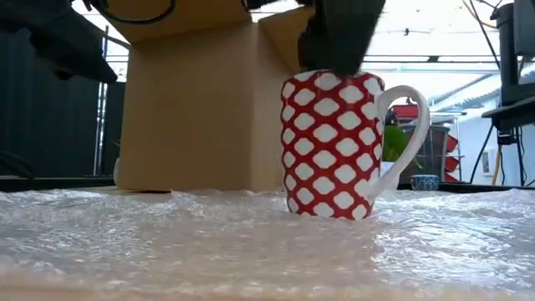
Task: Wrap mug
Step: Wrap the red mug with bubble wrap
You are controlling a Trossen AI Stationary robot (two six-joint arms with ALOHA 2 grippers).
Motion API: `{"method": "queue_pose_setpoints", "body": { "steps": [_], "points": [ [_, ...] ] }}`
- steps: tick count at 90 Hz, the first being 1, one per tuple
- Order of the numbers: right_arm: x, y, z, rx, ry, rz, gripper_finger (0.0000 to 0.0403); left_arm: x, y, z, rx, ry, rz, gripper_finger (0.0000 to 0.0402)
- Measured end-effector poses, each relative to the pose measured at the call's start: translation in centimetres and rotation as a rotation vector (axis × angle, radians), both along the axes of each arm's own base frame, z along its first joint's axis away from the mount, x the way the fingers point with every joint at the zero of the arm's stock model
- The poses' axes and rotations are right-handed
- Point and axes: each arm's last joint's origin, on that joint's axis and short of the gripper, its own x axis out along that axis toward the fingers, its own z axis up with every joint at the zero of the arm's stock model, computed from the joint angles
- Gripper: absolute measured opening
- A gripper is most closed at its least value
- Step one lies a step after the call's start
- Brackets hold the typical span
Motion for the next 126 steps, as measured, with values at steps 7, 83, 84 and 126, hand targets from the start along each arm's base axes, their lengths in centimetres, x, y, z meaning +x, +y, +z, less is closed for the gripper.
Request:
{"method": "queue_pose_setpoints", "body": {
  "steps": [7, 83, 84, 126],
  "points": [
    [-0.2, -0.1, 1.4, -0.008, 0.005, 0.008, 0.0193, 0.0, 0.0, 0.0, 0.000, 0.000, 0.000, 0.0180],
    [-18.6, 1.3, 6.3, -0.215, -0.018, -0.625, 0.0187, 0.0, -0.1, 0.0, -0.005, 0.011, -0.018, 0.0180],
    [-18.9, 1.2, 6.1, -0.206, -0.022, -0.637, 0.0187, 0.0, -0.1, -0.1, -0.005, 0.010, -0.018, 0.0180],
    [-25.8, -0.6, -3.4, -0.057, 0.152, -0.939, 0.0187, 0.0, -0.1, 0.0, -0.007, 0.010, -0.017, 0.0180]
  ]
}}
